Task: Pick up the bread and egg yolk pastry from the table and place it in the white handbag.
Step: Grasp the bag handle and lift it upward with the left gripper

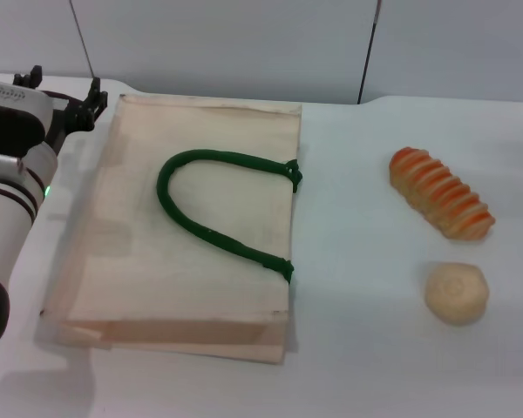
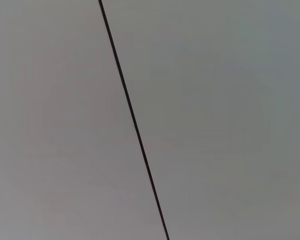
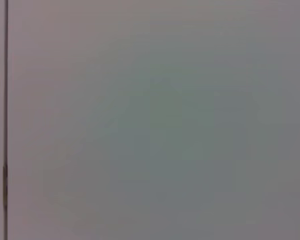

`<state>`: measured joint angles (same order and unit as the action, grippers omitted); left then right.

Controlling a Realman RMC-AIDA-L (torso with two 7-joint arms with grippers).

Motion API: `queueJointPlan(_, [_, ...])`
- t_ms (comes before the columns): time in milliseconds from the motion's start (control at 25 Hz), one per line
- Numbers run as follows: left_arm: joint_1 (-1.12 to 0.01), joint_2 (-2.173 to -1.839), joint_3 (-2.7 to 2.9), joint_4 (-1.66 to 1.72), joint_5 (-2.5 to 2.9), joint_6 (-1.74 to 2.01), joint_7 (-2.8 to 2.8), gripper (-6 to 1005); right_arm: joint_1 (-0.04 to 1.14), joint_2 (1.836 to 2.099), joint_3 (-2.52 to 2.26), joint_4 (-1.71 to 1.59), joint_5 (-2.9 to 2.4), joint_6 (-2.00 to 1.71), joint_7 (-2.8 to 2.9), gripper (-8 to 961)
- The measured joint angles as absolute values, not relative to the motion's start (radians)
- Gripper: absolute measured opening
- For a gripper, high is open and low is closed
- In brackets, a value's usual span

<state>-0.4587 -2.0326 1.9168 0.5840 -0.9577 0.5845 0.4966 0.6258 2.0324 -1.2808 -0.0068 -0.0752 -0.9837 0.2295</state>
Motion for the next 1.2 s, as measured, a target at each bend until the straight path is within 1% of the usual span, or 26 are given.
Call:
queueJointPlan(1000, [-0.447,-2.032,1.917,0.629,-0.959,0.591,0.494,834,0.638,2.031,-1.274,-0.008,-0.073,-0.940,0.227,768])
queueJointPlan(1200, [-0.424,-2.025,1.921,0.704,-0.955,0.556,0.493,820,0.636,2.031,-1.272,-0.008,-0.069,-0.940,0.227,768])
